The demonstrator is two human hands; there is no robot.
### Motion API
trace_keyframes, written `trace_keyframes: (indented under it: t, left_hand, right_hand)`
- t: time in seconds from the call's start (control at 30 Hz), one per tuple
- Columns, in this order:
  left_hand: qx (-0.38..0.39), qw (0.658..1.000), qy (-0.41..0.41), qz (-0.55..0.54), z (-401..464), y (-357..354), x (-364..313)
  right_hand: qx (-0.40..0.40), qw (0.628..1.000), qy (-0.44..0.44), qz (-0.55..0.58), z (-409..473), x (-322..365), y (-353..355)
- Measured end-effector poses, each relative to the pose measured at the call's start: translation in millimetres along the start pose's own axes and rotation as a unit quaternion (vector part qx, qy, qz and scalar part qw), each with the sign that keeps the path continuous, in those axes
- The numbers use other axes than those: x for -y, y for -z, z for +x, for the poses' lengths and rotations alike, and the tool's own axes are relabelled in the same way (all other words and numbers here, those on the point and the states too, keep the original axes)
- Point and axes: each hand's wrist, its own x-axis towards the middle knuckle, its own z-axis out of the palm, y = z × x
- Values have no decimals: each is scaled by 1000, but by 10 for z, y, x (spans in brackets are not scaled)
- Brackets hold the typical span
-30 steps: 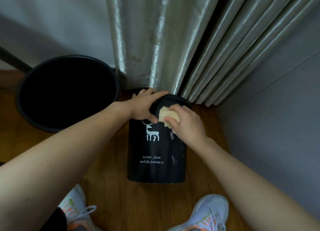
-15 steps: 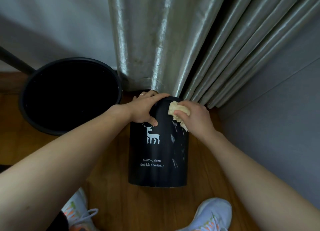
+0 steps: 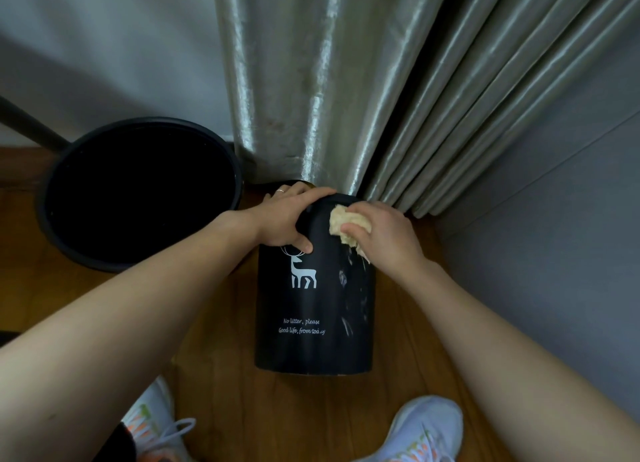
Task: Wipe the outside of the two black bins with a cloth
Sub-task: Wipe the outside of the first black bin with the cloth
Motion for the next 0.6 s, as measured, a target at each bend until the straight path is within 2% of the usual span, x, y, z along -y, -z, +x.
trace_keyframes:
  t: [0.13, 0.3, 0.5, 0.6]
  left_hand:
    - [3, 1000, 1, -6, -17, 11, 22]
    - [9, 1000, 0, -11, -35, 6, 27]
    - [7, 1000, -1, -8, -28, 9, 18]
    - [10, 1000, 3, -16, -63, 22, 41]
  right_hand:
    - [1, 1000, -2, 17, -59, 55, -33]
    - [78, 994, 73, -25, -281, -21, 5]
    - [-4, 1000, -10, 22, -21, -1, -36]
    - [10, 999, 8, 47, -192, 15, -84]
